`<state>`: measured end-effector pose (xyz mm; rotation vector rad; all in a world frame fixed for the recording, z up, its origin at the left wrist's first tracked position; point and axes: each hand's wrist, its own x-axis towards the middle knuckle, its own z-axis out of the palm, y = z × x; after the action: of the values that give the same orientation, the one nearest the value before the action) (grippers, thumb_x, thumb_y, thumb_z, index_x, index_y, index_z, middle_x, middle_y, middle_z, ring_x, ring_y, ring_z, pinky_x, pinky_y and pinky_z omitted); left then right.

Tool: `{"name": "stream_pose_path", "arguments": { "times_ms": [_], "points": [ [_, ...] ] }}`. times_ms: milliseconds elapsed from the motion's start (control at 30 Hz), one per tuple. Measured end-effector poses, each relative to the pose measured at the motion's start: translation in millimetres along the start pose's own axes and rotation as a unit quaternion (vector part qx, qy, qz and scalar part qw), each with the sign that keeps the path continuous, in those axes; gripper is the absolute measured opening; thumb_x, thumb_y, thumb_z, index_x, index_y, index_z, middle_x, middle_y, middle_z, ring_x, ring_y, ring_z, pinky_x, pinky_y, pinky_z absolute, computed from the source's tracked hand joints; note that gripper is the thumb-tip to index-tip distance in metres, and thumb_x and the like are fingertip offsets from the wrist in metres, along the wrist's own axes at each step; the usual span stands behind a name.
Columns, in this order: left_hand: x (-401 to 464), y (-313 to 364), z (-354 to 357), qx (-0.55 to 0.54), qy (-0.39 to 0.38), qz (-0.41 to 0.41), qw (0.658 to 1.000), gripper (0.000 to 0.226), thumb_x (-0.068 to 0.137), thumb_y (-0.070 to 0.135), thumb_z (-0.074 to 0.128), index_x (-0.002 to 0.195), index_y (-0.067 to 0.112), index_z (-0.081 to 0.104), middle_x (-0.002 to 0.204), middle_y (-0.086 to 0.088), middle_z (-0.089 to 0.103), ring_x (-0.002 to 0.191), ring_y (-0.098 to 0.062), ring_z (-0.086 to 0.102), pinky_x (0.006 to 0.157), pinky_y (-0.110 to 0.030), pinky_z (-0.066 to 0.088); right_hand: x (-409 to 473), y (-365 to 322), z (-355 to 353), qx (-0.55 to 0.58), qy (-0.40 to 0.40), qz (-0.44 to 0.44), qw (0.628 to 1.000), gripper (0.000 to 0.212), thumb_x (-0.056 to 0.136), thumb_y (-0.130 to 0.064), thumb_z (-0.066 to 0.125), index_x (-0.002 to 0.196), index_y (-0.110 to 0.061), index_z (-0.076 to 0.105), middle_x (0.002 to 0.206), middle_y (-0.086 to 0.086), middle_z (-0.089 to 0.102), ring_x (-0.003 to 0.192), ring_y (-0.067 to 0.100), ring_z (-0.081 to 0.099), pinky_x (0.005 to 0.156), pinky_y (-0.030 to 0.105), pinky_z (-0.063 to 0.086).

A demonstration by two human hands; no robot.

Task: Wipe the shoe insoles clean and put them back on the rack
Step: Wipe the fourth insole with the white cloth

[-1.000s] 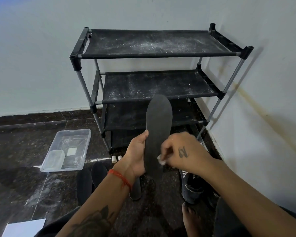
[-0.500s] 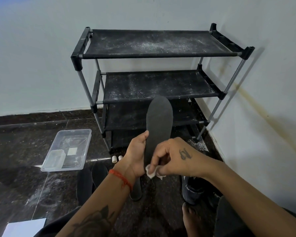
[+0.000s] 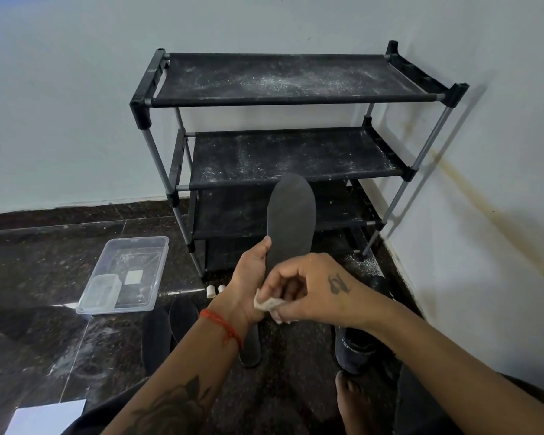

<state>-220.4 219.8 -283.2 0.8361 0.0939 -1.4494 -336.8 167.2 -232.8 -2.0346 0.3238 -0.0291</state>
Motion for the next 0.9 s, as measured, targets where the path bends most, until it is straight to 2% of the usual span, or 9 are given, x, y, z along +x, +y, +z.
{"name": "stream_pose_path", "arguments": {
  "times_ms": [67, 133, 267, 367, 467, 600, 733, 833, 900],
  "points": [
    [-2, -1, 0, 0.023, -0.002, -0.007, 1.000, 0.057, 0.100, 0.045, 0.031, 0.107, 0.000, 0.065, 0.103, -0.019, 0.069, 0.092, -0.029, 0.066, 0.083, -0.039, 0.053, -3, -1, -5, -0.029, -0.063, 0.003, 0.998, 0.021, 0.071, -0.002, 0.072, 0.085, -0.018, 0.075, 0.076, -0.006, 0.069, 0.066, 0.006, 0.062, 0.064, 0.019, 0.049],
    [-2, -2, 1, 0.034, -0.014, -0.007, 0.999, 0.058, 0.100, 0.044, 0.027, 0.104, -0.001, 0.064, 0.094, -0.018, 0.070, 0.082, -0.027, 0.069, 0.073, -0.034, 0.058, -4, 5, -14, -0.143, -0.062, -0.007, 0.988, 0.021, 0.071, -0.007, 0.070, 0.081, -0.024, 0.076, 0.077, -0.013, 0.065, 0.071, 0.003, 0.061, 0.070, 0.014, 0.045],
    [1, -2, 1, 0.032, -0.027, 0.011, 0.999, 0.052, 0.100, 0.039, 0.028, 0.112, 0.003, 0.062, 0.101, -0.017, 0.069, 0.084, -0.029, 0.068, 0.077, -0.043, 0.056, -4, 23, -33, -0.359, 0.127, 0.027, 0.924, 0.022, 0.072, -0.012, 0.062, 0.079, -0.030, 0.074, 0.085, -0.011, 0.063, 0.077, 0.007, 0.060, 0.071, 0.022, 0.049],
    [1, -3, 2, 0.035, -0.038, 0.010, 0.999, 0.050, 0.099, 0.039, 0.027, 0.110, 0.006, 0.063, 0.102, -0.015, 0.070, 0.087, -0.028, 0.067, 0.081, -0.043, 0.054, -2, 21, -29, -0.220, 0.237, 0.003, 0.946, 0.017, 0.070, -0.013, 0.073, 0.080, -0.027, 0.074, 0.076, -0.013, 0.063, 0.063, 0.003, 0.058, 0.059, 0.007, 0.041],
    [3, -3, 0, 0.022, -0.029, 0.009, 0.999, 0.045, 0.099, 0.037, 0.033, 0.104, 0.007, 0.066, 0.096, -0.010, 0.070, 0.080, -0.022, 0.070, 0.074, -0.031, 0.057, -2, 7, -12, -0.060, 0.080, 0.004, 0.995, 0.020, 0.069, -0.010, 0.077, 0.084, -0.022, 0.073, 0.074, -0.008, 0.069, 0.064, 0.001, 0.062, 0.058, 0.009, 0.046],
    [5, -4, -4, 0.033, -0.018, 0.023, 0.999, 0.045, 0.099, 0.036, 0.033, 0.108, 0.006, 0.065, 0.104, -0.010, 0.067, 0.088, -0.021, 0.066, 0.082, -0.032, 0.053, 1, 10, -6, -0.128, 0.052, -0.005, 0.990, 0.015, 0.072, -0.010, 0.071, 0.080, -0.023, 0.073, 0.072, -0.006, 0.066, 0.062, 0.003, 0.059, 0.057, 0.014, 0.045],
    [2, -5, 2, 0.050, -0.049, 0.024, 0.997, 0.047, 0.099, 0.035, 0.029, 0.110, 0.003, 0.063, 0.098, -0.014, 0.068, 0.077, -0.024, 0.068, 0.072, -0.038, 0.057, 1, 21, -20, -0.369, 0.171, 0.046, 0.912, 0.013, 0.075, -0.016, 0.066, 0.082, -0.025, 0.072, 0.086, -0.004, 0.061, 0.078, 0.013, 0.059, 0.067, 0.025, 0.046],
    [0, -3, 5, 0.050, -0.057, 0.024, 0.997, 0.048, 0.099, 0.034, 0.028, 0.102, 0.005, 0.065, 0.090, -0.014, 0.070, 0.073, -0.026, 0.070, 0.066, -0.041, 0.059, -1, 24, -23, -0.287, 0.254, 0.024, 0.923, 0.018, 0.067, -0.008, 0.069, 0.078, -0.022, 0.072, 0.080, -0.005, 0.062, 0.069, 0.010, 0.058, 0.062, 0.023, 0.046],
    [2, -3, 3, 0.052, -0.038, 0.035, 0.997, 0.044, 0.098, 0.034, 0.030, 0.098, 0.005, 0.064, 0.086, -0.011, 0.069, 0.071, -0.021, 0.069, 0.065, -0.030, 0.058, -2, 17, -21, -0.163, 0.181, 0.016, 0.970, 0.019, 0.066, -0.010, 0.075, 0.077, -0.025, 0.073, 0.074, -0.008, 0.065, 0.063, 0.004, 0.059, 0.058, 0.016, 0.044]
  ]
}}
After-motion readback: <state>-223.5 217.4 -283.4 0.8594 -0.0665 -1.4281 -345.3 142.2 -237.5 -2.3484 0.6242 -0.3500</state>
